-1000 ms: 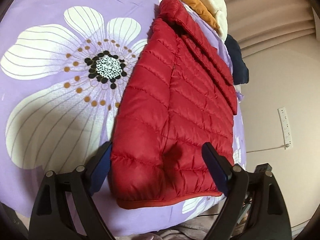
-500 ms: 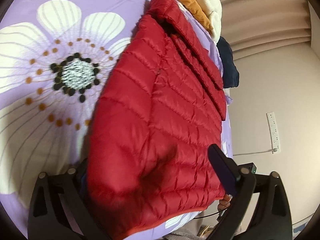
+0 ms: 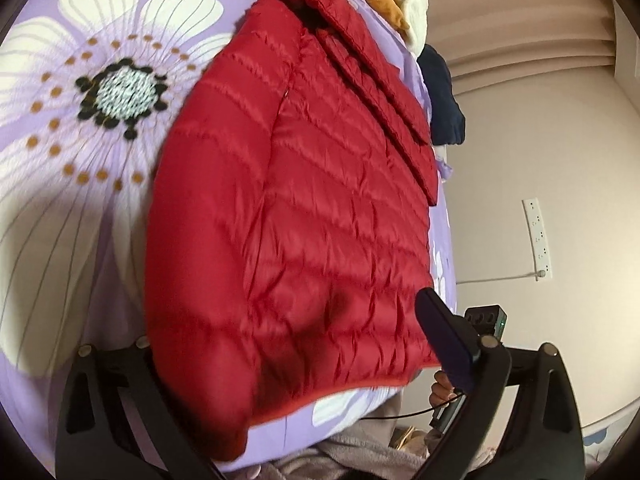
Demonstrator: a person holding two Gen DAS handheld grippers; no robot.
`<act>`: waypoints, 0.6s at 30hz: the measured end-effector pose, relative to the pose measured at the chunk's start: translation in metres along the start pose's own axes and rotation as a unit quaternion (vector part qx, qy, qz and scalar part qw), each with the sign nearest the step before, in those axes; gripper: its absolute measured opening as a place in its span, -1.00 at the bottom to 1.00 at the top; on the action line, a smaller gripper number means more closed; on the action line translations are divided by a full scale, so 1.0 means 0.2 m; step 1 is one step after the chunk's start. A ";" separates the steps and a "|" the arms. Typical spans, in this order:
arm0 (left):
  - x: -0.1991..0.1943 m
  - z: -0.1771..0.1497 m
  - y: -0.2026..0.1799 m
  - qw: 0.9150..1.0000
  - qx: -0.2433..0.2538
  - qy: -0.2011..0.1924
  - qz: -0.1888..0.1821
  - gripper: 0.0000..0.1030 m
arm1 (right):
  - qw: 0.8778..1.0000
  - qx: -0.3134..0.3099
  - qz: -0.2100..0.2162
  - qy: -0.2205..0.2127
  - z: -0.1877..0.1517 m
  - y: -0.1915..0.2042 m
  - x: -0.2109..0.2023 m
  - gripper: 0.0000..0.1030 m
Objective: Fold large clothes
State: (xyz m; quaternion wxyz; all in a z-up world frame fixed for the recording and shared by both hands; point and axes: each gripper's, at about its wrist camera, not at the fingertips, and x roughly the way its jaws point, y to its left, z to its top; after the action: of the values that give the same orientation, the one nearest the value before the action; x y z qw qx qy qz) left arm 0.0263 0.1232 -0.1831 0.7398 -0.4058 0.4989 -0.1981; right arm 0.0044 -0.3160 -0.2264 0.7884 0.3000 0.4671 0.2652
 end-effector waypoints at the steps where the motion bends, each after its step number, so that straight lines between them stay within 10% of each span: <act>1: -0.01 -0.01 0.01 1.000 -0.003 0.001 -0.002 0.85 | 1.000 0.000 -0.001 0.002 -0.01 0.00 0.00 0.13; 11: -0.03 -0.02 0.08 0.999 -0.043 -0.018 0.026 0.11 | 1.000 0.007 -0.007 -0.021 -0.01 0.02 0.03 0.12; 18: -0.04 -0.02 0.13 0.996 -0.073 -0.024 0.046 -0.44 | 0.999 -0.003 -0.039 -0.037 0.01 0.05 0.05 -0.33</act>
State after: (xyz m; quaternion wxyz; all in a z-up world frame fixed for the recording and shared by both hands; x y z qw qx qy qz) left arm 0.0168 0.1438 -0.1995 0.7284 -0.4403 0.5117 -0.1173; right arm 0.0077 -0.3031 -0.2241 0.8159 0.2883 0.4482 0.2243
